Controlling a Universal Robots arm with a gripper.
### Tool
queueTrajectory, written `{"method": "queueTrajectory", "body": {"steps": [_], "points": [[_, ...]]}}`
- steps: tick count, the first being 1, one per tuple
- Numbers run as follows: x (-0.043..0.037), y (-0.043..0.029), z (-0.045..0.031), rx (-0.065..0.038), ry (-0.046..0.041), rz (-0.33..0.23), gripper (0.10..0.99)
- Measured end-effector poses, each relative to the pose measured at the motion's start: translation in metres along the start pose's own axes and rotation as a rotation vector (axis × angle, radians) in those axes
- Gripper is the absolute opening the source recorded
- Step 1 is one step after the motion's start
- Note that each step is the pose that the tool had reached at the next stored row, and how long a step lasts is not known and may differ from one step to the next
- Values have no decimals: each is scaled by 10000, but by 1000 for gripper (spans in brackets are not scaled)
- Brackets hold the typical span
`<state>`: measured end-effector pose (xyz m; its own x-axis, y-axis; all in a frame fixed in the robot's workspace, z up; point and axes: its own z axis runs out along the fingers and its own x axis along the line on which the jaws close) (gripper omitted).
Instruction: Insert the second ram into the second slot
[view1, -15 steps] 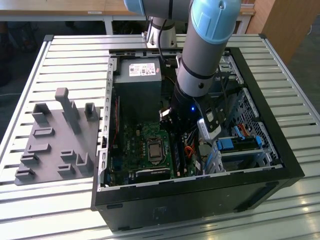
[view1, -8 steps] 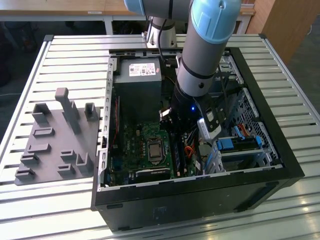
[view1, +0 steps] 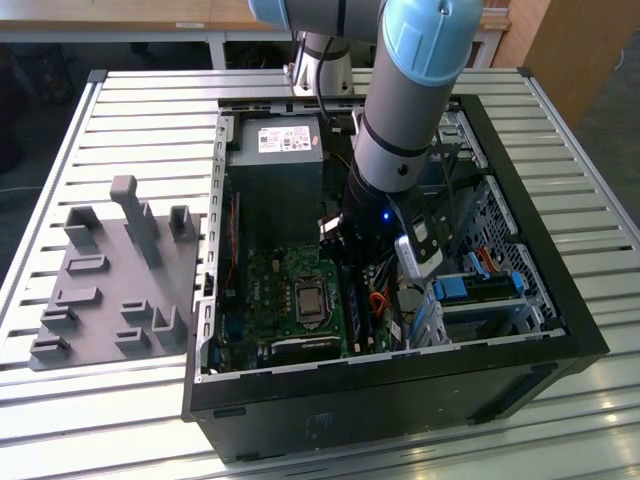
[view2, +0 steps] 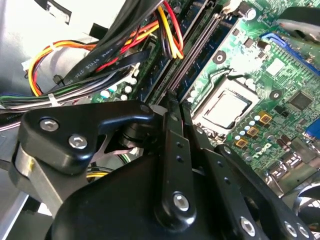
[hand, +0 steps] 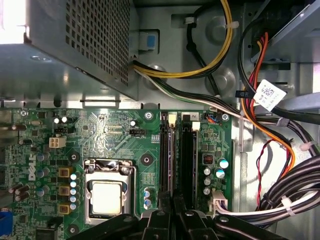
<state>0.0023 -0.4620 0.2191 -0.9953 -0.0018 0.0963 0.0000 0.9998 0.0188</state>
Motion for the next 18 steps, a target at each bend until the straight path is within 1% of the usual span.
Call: {"method": "queueTrajectory", "body": {"steps": [9, 18], "points": [[2, -2, 21, 11, 1, 2, 137], [3, -13, 23, 7, 0, 36, 137]]}}
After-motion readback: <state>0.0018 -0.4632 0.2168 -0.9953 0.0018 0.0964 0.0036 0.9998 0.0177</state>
